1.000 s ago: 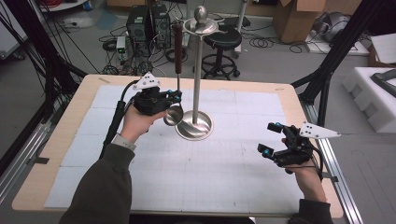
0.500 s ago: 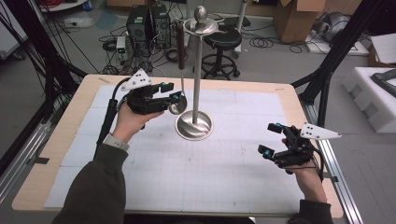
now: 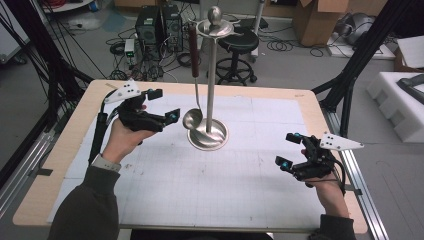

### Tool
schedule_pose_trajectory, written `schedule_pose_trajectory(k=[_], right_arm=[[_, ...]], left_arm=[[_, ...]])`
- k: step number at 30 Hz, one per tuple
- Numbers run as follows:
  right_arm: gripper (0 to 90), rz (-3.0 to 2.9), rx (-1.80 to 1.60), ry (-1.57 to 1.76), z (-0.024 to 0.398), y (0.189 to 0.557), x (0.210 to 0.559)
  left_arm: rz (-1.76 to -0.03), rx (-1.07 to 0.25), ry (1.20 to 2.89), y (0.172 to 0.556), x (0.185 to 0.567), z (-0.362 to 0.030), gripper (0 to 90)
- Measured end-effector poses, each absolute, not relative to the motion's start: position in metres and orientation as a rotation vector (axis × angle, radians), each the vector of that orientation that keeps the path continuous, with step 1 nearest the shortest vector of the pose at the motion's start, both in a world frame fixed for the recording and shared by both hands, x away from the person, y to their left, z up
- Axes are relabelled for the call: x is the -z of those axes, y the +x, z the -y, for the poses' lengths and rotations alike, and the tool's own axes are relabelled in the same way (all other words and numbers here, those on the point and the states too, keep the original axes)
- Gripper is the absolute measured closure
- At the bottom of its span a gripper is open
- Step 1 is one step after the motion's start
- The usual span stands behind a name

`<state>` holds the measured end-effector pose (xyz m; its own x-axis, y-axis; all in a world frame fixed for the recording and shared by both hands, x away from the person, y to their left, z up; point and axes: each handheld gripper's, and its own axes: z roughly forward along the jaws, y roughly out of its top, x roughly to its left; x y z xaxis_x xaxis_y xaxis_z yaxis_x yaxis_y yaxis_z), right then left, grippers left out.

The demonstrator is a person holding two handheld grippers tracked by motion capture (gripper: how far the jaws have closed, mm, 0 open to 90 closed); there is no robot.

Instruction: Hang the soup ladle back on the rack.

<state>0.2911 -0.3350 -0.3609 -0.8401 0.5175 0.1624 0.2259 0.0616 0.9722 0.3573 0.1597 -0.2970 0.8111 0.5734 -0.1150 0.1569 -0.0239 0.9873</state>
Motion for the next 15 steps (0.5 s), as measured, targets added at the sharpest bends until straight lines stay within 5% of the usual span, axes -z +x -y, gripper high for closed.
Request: schedule_pose_trajectory(k=[15], right_arm=[[0.4, -2.111, -1.840, 0.766, 0.334, 0.291, 0.362]], left_arm=[[-0.609, -0.385, 1.604, 0.329, 0.344, -0.198, 1.7]])
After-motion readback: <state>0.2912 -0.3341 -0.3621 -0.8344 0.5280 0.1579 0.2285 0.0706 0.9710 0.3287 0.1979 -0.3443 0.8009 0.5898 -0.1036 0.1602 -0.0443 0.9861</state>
